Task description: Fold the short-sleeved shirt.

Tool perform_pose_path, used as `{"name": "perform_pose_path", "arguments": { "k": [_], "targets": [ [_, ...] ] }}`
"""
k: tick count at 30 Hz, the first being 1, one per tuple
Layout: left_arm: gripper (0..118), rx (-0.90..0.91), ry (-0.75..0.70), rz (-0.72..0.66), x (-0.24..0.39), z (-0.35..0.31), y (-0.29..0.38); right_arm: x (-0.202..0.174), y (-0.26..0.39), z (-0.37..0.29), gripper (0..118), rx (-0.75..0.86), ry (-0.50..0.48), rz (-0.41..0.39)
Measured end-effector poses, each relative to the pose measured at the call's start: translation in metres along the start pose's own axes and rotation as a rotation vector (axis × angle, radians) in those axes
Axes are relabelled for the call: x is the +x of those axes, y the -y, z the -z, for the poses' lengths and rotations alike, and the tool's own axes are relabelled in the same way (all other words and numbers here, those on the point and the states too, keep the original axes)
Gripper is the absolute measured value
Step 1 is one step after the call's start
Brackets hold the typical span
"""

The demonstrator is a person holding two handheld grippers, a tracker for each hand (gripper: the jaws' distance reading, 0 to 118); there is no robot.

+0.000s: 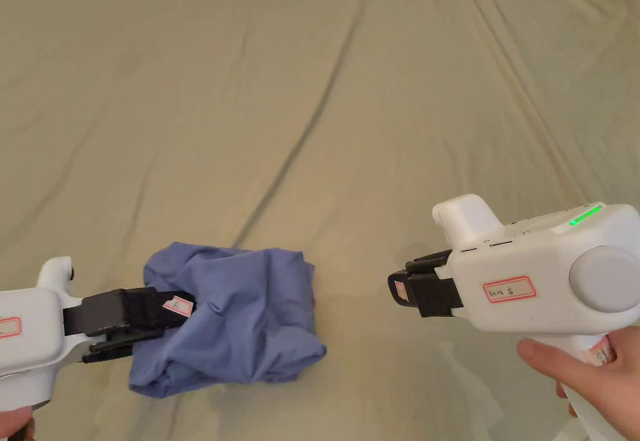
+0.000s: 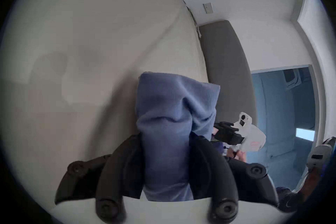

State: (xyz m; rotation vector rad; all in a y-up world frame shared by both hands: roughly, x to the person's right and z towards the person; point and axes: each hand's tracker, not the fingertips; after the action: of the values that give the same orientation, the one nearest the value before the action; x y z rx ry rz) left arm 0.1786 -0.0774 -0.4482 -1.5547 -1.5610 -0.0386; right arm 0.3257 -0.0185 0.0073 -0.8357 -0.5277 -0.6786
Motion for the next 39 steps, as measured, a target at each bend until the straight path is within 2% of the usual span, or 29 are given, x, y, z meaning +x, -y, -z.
{"name": "perform_pose_path", "arguments": {
  "k": [6,11,14,17,18,21,23,25,26,28,29,31,34,37,39],
  "targets": [
    [41,0.103,-0.276,-0.043,-0.058,-0.138,-0.035,-0.042,-0.018,0.018,2,0.003,-0.032,-0.040],
    [41,0.188,-0.464,-0.143,-0.110,-0.218,-0.045,-0.069,-0.028,0.037,2,-0.023,-0.051,-0.076],
    [42,0.204,-0.486,-0.298,-0.147,-0.242,-0.049,-0.079,-0.032,0.046,2,-0.039,-0.073,-0.095],
    [76,0.240,-0.819,-0.161,-0.145,-0.258,-0.043,-0.085,-0.033,0.048,2,-0.047,-0.085,-0.112],
    [80,0.247,-0.872,-0.136,-0.142,-0.267,-0.038,-0.086,-0.033,0.047,2,-0.048,-0.089,-0.116],
    [80,0.362,-0.906,-0.150,-0.121,-0.302,-0.017,-0.080,-0.032,0.038,2,-0.031,-0.099,-0.121],
    [80,0.467,-0.874,-0.132,-0.092,-0.315,-0.003,-0.074,-0.032,0.030,2,0.000,-0.085,-0.118],
    [79,0.539,-0.845,-0.020,-0.050,-0.313,0.010,-0.067,-0.033,0.016,2,0.045,-0.055,-0.110],
    [72,0.576,-0.852,0.077,-0.024,-0.305,0.017,-0.063,-0.034,0.005,2,0.082,-0.038,-0.106],
    [0,0.606,-0.854,0.248,0.023,-0.279,0.019,-0.055,-0.036,-0.019,2,0.154,0.004,-0.095],
    [0,0.672,-0.862,0.285,0.047,-0.263,0.021,-0.052,-0.037,-0.033,2,0.196,0.031,-0.098],
    [0,0.682,-0.748,0.380,0.087,-0.232,0.017,-0.047,-0.039,-0.062,2,0.276,0.096,-0.105],
    [0,0.821,-0.692,0.487,0.154,-0.179,0.017,-0.038,-0.040,-0.109,2,0.413,0.170,-0.093],
    [0,0.919,-0.738,0.561,0.221,-0.131,0.017,-0.031,-0.044,-0.152,2,0.532,0.293,-0.087],
    [0,0.953,-0.742,0.657,0.260,-0.104,0.018,-0.027,-0.047,-0.178,2,0.604,0.369,-0.091]
  ]
}}
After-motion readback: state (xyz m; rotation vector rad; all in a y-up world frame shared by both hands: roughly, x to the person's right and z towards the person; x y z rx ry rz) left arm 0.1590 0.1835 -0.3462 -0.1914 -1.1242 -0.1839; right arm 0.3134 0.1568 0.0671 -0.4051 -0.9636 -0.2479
